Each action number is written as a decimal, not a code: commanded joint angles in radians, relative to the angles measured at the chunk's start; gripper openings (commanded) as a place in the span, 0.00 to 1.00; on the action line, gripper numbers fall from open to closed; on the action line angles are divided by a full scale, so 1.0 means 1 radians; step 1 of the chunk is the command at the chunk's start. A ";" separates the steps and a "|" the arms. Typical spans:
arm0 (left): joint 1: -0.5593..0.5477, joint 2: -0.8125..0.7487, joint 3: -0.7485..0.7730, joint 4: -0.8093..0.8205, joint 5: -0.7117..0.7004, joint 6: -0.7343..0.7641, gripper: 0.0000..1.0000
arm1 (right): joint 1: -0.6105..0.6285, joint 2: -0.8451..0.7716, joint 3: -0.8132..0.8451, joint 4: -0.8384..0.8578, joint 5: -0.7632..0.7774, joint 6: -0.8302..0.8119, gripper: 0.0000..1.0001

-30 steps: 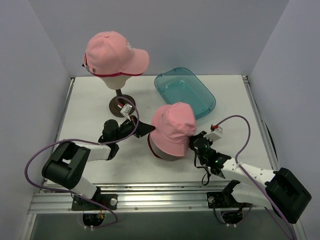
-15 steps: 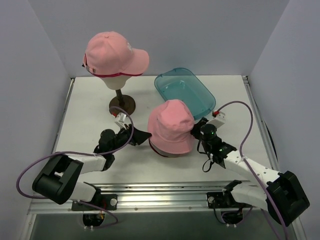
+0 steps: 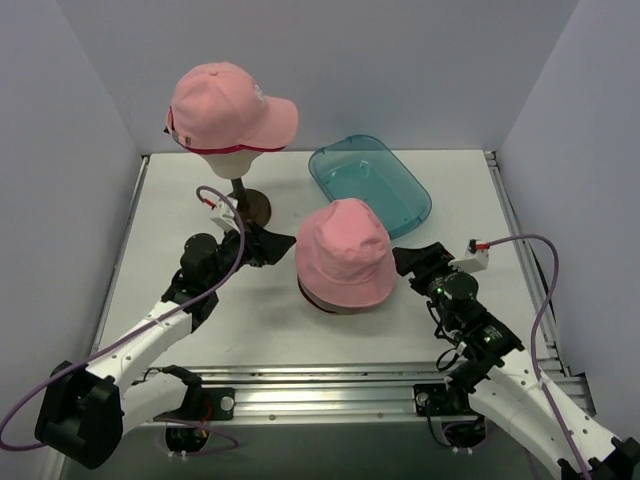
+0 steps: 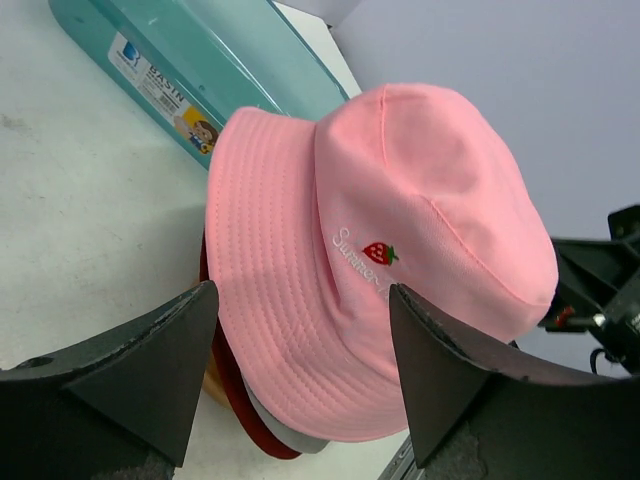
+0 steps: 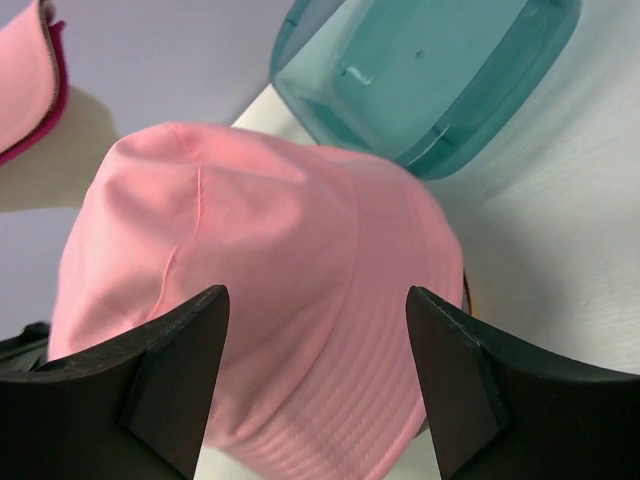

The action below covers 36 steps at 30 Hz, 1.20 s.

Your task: Stack the hats

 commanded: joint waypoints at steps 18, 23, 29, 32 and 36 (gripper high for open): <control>0.020 0.308 0.152 0.041 0.135 -0.005 0.72 | 0.004 -0.200 -0.277 0.047 -0.176 0.309 0.64; 0.022 0.331 0.146 0.081 0.146 -0.016 0.66 | 0.012 -0.169 -0.328 0.161 -0.187 0.335 0.63; 0.020 0.331 0.118 0.118 0.144 -0.021 0.55 | 0.030 -0.131 -0.351 0.258 -0.160 0.355 0.62; 0.020 0.325 0.091 0.131 0.140 -0.022 0.43 | 0.048 -0.094 -0.351 0.319 -0.134 0.358 0.60; 0.022 0.297 0.045 0.128 0.109 -0.024 0.27 | 0.071 -0.028 -0.356 0.399 -0.097 0.369 0.54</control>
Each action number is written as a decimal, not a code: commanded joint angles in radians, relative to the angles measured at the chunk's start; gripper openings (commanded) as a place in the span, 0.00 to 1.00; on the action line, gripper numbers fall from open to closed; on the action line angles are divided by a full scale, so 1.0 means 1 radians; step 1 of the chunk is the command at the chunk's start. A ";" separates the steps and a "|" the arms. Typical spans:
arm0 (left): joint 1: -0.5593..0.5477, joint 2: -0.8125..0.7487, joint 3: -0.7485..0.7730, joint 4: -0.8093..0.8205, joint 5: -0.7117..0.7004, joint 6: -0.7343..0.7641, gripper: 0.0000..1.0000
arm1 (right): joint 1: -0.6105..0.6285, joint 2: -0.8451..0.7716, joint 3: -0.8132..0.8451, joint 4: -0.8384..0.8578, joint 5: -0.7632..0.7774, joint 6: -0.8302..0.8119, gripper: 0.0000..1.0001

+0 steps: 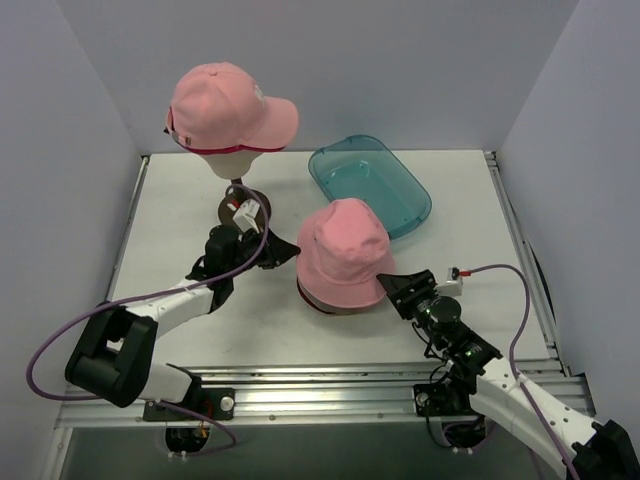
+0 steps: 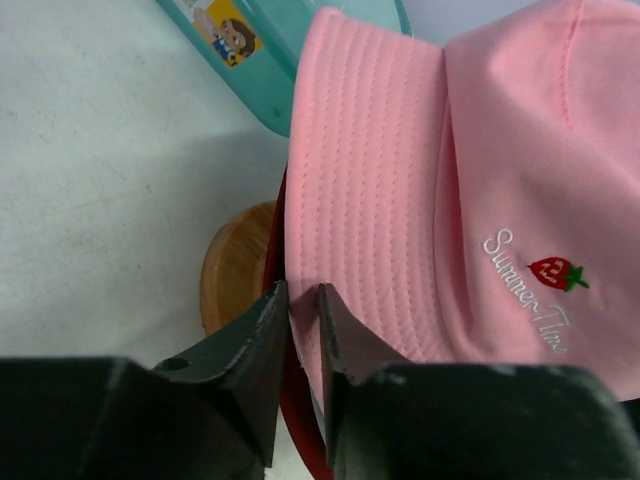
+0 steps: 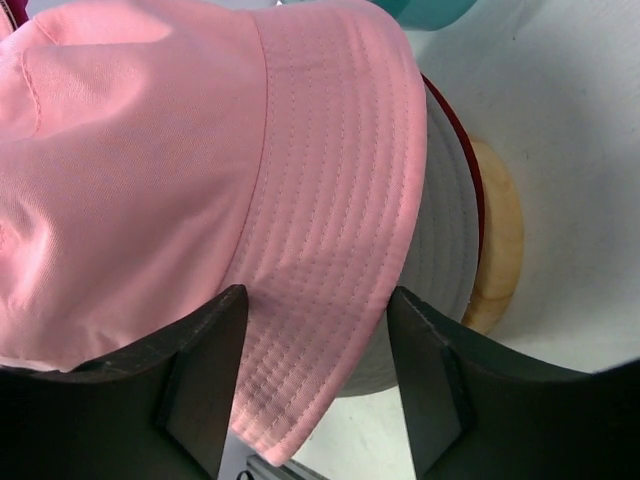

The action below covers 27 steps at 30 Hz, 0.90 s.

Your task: Stack the hats

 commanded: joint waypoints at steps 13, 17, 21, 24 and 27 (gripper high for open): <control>0.005 -0.228 -0.148 -0.084 -0.142 0.024 0.02 | 0.031 0.198 0.024 0.199 0.082 -0.041 0.00; 0.006 -0.222 -0.145 -0.098 -0.142 0.038 0.02 | 0.034 0.207 -0.051 0.232 0.094 -0.038 0.00; 0.006 -0.204 -0.143 -0.080 -0.137 0.035 0.02 | 0.034 0.215 -0.048 0.208 0.110 -0.066 0.00; 0.006 -0.199 -0.143 -0.078 -0.139 0.035 0.02 | 0.035 0.233 -0.042 0.200 0.125 -0.089 0.00; 0.006 -0.204 -0.143 -0.081 -0.146 0.036 0.02 | 0.038 0.279 -0.045 0.212 0.140 -0.106 0.00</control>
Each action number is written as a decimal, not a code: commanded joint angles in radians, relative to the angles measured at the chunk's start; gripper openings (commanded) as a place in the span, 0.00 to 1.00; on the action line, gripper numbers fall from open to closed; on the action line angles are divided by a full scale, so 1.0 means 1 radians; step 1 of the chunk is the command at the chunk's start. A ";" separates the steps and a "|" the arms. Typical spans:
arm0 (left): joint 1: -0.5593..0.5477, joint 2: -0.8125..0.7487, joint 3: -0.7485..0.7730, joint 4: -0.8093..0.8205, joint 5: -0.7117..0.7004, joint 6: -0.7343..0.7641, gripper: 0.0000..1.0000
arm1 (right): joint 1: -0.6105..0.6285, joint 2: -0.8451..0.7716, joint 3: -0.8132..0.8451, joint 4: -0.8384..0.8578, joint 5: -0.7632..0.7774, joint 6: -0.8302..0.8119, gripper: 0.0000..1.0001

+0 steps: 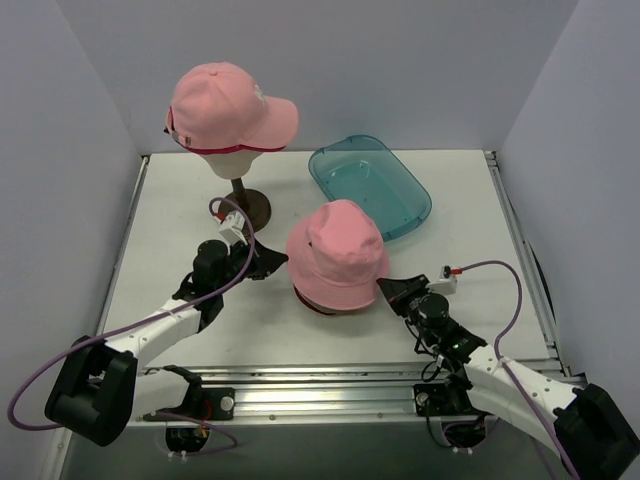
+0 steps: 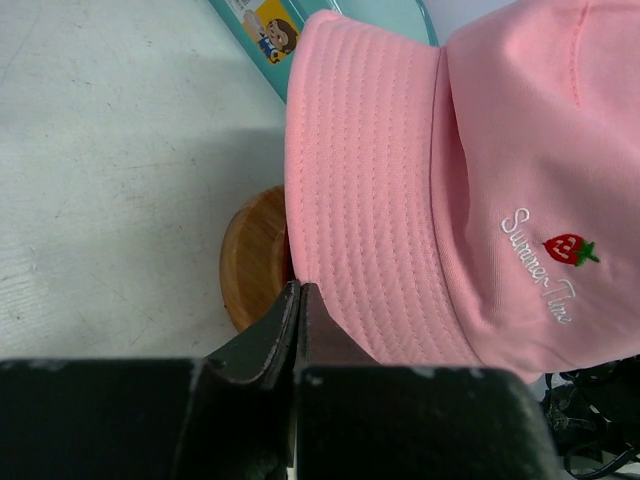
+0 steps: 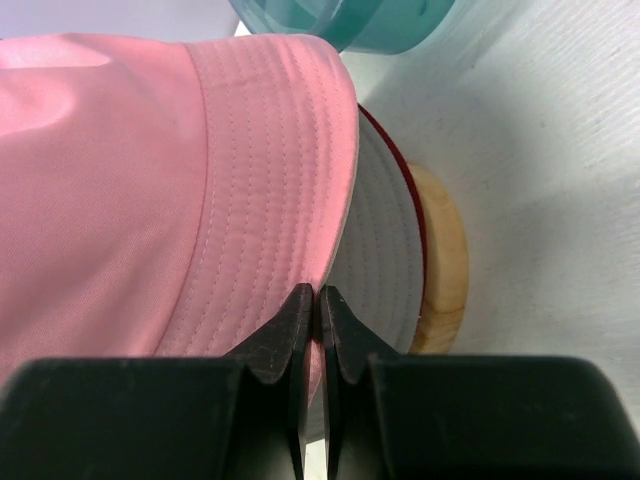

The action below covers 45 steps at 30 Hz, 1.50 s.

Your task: Stack the hats

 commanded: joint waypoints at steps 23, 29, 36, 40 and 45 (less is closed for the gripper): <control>0.007 0.061 0.011 -0.024 -0.059 0.041 0.02 | 0.010 0.434 0.018 0.182 0.115 -0.149 0.00; 0.007 -0.001 0.040 -0.068 -0.038 0.048 0.29 | 0.010 0.440 0.027 0.211 0.085 -0.183 0.00; 0.011 -0.074 0.124 -0.150 -0.052 0.057 0.69 | 0.010 0.299 0.029 0.134 0.077 -0.203 0.00; 0.011 -0.026 0.173 -0.149 -0.012 0.069 0.72 | 0.012 0.204 0.023 0.052 0.088 -0.208 0.00; 0.014 0.057 0.180 -0.103 -0.001 0.066 0.72 | 0.012 0.135 0.035 -0.014 0.097 -0.223 0.00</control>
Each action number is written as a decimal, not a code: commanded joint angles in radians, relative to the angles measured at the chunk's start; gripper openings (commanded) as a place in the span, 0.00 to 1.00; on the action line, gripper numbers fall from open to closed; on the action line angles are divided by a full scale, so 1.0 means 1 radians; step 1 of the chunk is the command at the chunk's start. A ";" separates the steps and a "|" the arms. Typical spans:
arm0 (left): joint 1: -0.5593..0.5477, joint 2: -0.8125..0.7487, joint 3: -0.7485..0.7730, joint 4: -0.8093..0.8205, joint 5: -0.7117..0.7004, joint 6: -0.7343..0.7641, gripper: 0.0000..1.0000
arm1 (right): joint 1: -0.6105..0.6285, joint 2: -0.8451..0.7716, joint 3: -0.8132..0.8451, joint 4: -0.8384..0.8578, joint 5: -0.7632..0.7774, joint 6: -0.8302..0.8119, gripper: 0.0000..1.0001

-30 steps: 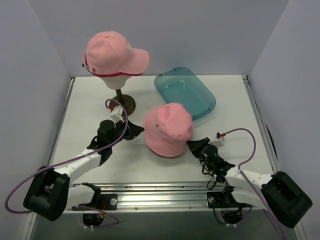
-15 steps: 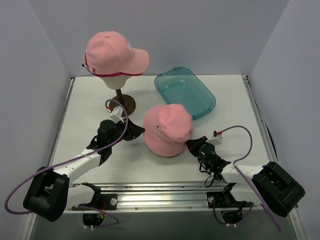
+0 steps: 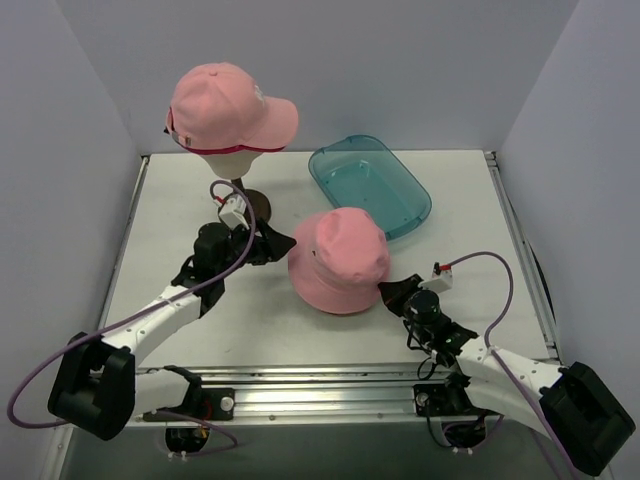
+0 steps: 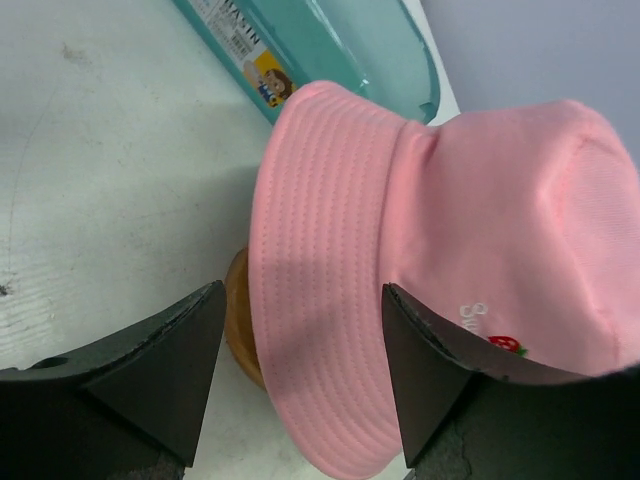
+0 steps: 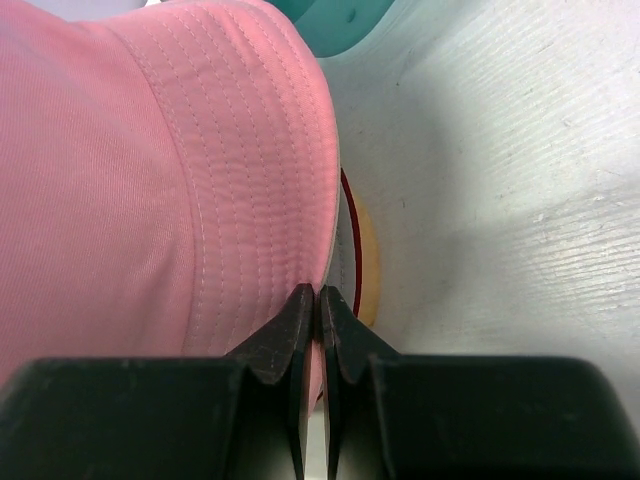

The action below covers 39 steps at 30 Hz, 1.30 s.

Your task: Stack the hats

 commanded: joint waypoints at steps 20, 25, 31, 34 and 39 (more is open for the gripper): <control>0.010 0.325 -0.035 0.302 0.086 -0.041 0.02 | 0.007 -0.049 0.040 -0.115 0.056 -0.064 0.00; 0.010 0.382 -0.069 0.342 0.074 -0.038 0.02 | 0.010 -0.109 0.060 -0.176 0.056 -0.070 0.00; 0.010 0.396 -0.095 0.388 0.083 -0.037 0.02 | 0.010 -0.195 0.098 -0.268 0.069 -0.087 0.00; 0.014 0.351 -0.097 0.371 0.083 -0.037 0.08 | 0.010 -0.209 0.104 -0.283 0.063 -0.092 0.00; 0.057 0.206 -0.100 0.321 0.080 -0.052 0.47 | 0.010 -0.213 0.093 -0.283 0.067 -0.092 0.00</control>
